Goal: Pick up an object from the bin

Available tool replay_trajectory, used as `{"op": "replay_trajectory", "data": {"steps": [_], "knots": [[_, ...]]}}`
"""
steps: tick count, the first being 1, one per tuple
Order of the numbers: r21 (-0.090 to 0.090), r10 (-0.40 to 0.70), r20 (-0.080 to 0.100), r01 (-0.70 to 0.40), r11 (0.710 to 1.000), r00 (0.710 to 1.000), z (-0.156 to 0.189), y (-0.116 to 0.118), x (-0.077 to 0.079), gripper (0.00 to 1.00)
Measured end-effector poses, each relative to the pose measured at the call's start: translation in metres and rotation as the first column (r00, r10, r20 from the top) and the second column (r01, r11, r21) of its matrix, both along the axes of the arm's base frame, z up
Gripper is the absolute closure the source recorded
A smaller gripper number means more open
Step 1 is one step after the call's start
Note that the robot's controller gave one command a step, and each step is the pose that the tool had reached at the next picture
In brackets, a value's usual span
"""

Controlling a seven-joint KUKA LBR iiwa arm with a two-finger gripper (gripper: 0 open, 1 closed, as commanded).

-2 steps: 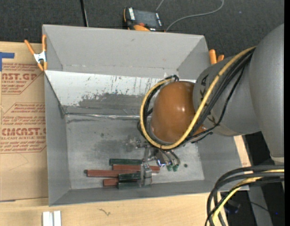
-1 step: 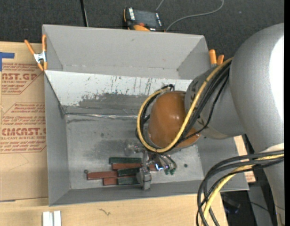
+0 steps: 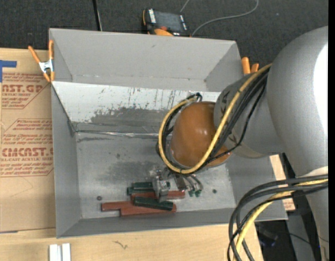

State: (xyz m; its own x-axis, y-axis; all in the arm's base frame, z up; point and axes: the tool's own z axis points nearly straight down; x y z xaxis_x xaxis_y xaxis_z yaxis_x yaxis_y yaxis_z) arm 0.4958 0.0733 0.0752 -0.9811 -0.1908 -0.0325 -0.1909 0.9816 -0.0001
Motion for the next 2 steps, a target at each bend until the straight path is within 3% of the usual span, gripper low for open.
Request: {"op": "replay_trajectory", "data": {"steps": [1, 2], "knots": [[-0.006, 0.155, -0.028, -0.155, 0.988, 0.988, 0.007, 0.017, 0.027, 1.00], [-0.004, 0.304, -0.029, -0.304, 0.953, 0.952, 0.025, 0.052, 0.020, 1.00]]}}
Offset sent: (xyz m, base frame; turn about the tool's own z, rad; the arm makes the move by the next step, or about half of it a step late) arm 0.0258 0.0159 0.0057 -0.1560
